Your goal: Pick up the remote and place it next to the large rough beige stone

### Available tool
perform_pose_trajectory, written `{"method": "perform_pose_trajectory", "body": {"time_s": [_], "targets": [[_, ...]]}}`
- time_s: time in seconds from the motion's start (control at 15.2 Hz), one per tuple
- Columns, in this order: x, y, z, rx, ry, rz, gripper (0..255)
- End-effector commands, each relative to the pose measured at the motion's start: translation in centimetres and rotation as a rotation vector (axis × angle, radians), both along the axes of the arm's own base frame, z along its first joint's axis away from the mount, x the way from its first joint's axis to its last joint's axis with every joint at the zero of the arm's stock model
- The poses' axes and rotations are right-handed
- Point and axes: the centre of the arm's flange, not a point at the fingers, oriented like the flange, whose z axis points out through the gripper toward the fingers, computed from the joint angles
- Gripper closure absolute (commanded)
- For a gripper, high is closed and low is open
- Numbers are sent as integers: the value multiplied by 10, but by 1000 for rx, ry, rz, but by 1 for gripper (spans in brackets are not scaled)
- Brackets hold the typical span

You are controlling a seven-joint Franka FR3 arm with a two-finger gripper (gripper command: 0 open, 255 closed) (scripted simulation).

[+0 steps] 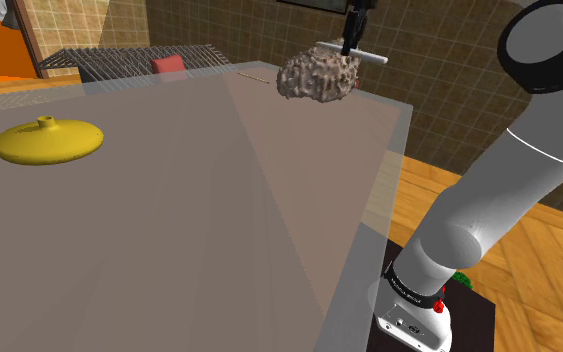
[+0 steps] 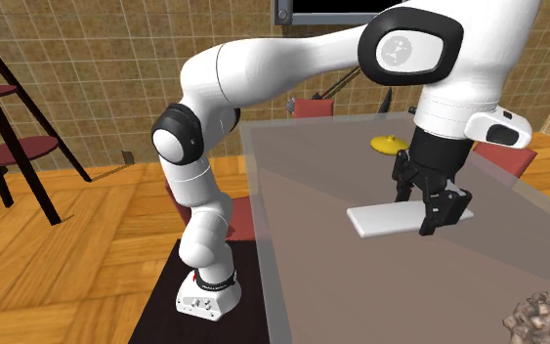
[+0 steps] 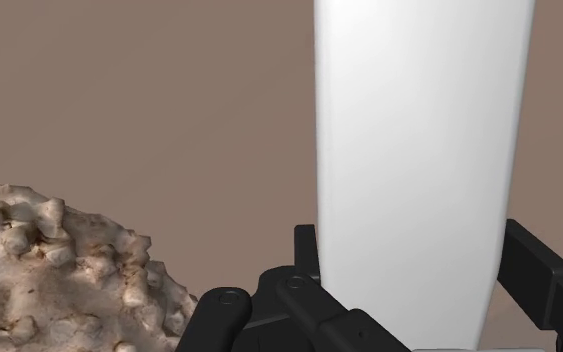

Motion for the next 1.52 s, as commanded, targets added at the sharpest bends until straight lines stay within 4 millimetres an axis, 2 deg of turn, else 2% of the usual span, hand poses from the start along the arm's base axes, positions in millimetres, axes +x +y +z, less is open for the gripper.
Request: {"method": "perform_pose_trajectory", "body": {"time_s": [0.0,1.45], "targets": [[-1,-1,-12,0,-1,0,255],[-1,-1,-128,0,-1,0,255]]}}
